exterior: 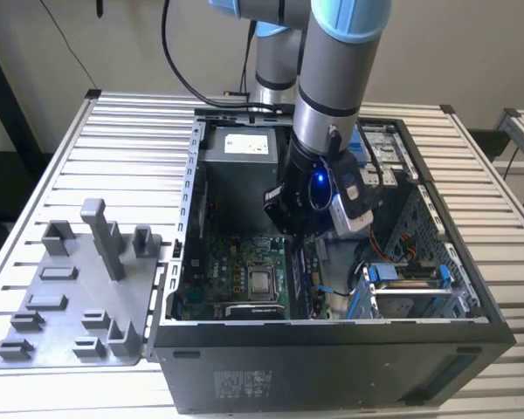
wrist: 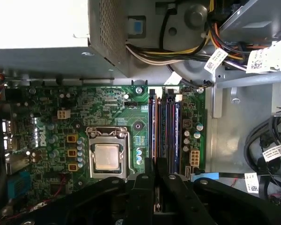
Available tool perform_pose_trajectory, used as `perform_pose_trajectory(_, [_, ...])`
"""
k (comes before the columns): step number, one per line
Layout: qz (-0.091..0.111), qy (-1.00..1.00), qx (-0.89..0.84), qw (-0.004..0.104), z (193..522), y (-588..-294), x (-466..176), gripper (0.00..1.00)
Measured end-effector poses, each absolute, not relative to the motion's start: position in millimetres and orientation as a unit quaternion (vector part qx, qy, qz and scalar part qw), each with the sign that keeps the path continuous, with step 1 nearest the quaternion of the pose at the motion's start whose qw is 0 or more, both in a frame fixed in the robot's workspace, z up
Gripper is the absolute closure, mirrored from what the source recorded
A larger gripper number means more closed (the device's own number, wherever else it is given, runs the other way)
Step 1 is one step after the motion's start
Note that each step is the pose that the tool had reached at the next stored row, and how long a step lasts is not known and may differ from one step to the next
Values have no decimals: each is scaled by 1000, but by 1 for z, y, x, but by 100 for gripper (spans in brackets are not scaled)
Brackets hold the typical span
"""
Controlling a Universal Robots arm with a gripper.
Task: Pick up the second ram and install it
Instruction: 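Insert the second ram into the second slot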
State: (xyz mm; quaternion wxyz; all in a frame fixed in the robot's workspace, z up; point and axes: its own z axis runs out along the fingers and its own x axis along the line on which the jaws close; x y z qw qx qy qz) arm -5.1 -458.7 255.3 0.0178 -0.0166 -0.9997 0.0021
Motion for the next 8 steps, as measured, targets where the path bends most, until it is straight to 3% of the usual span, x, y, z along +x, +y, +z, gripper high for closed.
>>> perform_pose_trajectory(8, [2, -1000, -17, 18, 248, -461, -3, 86])
